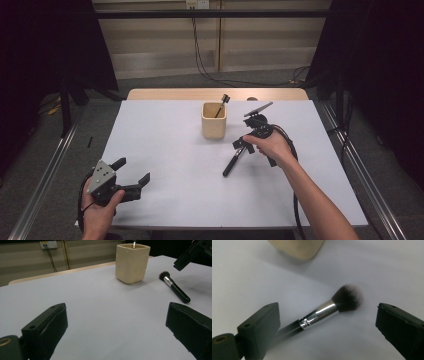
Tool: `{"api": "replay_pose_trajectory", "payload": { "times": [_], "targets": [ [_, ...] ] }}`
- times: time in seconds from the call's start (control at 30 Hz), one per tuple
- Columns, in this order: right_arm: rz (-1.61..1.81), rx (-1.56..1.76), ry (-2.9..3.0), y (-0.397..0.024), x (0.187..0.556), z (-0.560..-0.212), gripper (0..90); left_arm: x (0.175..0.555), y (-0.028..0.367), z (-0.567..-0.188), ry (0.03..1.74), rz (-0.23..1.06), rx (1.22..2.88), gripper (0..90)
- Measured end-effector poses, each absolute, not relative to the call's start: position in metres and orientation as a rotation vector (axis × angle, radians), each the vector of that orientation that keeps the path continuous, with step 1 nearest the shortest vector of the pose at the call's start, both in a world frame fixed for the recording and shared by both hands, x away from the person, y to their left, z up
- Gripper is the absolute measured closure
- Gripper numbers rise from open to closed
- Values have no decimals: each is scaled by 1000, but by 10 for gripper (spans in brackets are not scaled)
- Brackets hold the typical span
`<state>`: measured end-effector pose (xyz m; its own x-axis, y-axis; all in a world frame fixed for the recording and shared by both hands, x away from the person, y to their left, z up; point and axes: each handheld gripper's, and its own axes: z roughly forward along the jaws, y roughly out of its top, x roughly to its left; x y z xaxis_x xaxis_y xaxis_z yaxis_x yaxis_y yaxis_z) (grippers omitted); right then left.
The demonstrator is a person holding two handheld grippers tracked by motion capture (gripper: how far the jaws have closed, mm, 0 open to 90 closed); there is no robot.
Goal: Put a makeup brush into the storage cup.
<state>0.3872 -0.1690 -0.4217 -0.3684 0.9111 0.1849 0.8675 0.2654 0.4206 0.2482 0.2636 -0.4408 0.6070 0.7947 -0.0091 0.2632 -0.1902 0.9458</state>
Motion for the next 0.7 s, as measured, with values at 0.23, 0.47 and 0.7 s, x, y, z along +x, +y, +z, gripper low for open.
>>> {"api": "replay_pose_trajectory", "payload": {
  "times": [0.23, 0.47, 0.7],
  "targets": [
    [615, 1753, 2456, -167, 392, -426, 64, 248, 264, -440, 873, 611, 1739, 39],
    [570, 1810, 2473, -165, 395, -433, 87, 247, 264, -440, 871, 618, 1743, 39],
    [483, 1862, 2506, -155, 397, -443, 134, 247, 264, -440, 870, 620, 1741, 39]
  ]
}}
